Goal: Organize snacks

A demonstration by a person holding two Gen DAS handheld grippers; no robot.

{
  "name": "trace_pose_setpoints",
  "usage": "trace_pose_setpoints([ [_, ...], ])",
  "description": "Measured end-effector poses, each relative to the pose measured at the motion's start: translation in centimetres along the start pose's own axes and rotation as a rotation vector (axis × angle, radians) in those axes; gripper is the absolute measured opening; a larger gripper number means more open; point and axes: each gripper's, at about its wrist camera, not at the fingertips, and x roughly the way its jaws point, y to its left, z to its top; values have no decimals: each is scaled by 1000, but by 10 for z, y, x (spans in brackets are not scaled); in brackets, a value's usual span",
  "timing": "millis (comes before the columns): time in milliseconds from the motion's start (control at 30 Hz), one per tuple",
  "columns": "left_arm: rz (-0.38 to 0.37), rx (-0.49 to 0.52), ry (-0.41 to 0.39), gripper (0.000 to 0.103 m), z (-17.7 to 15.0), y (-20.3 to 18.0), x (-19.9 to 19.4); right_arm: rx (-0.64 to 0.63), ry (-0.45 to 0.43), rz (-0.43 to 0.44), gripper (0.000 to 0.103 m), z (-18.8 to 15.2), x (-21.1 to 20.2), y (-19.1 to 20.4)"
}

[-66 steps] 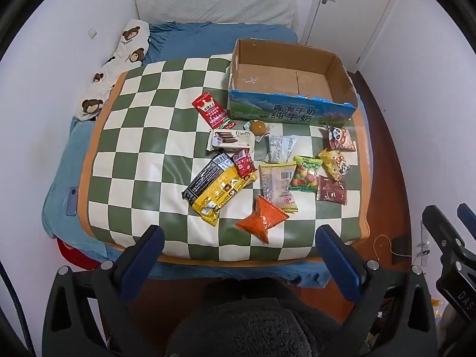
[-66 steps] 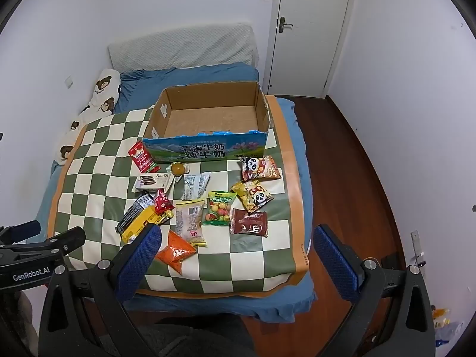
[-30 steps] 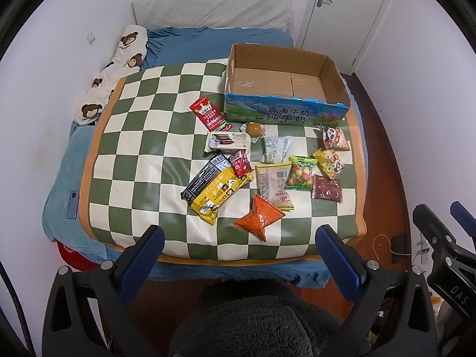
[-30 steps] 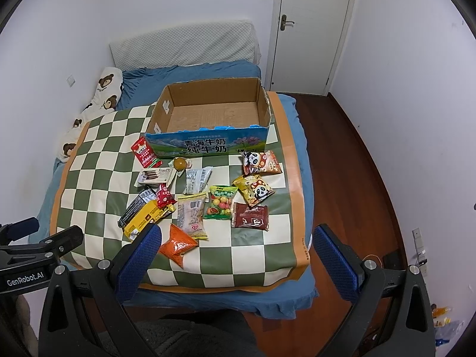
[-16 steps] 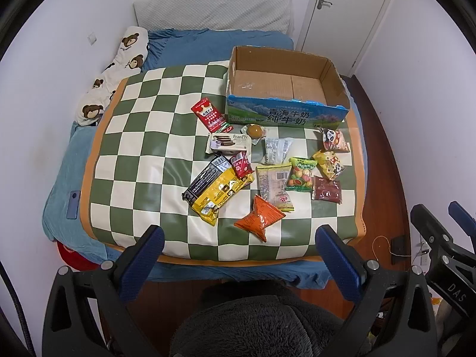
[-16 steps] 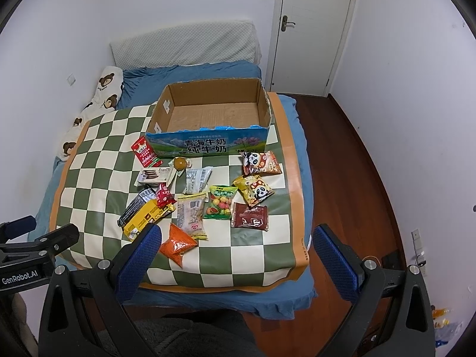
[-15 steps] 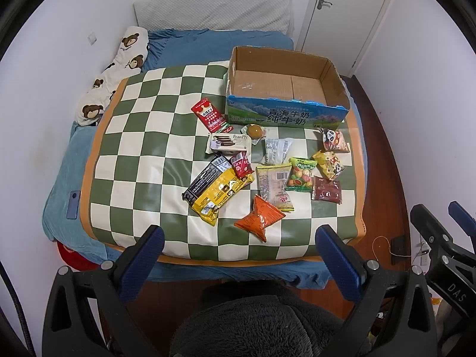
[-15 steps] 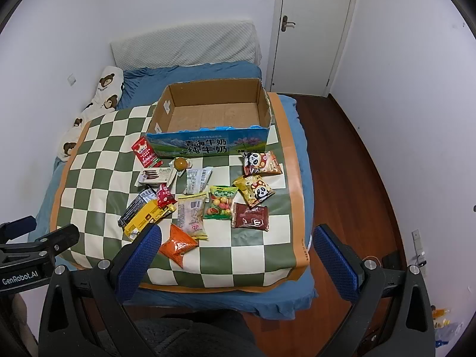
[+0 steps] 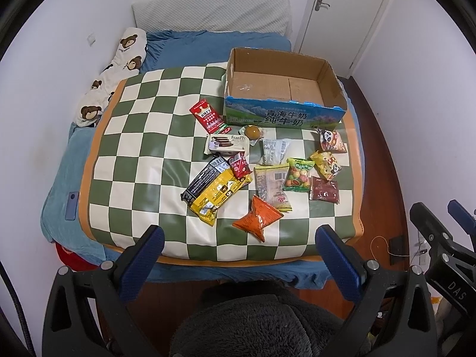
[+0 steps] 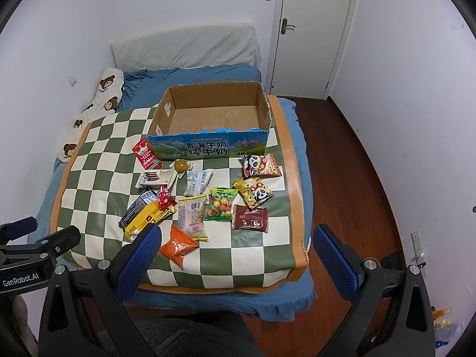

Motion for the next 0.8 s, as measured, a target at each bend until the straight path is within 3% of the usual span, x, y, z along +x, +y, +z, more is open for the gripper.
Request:
trace_pose_setpoints([
  [800,-17,13,3,103,-3,1,-2,7,-12,10,103,0,-5,5],
])
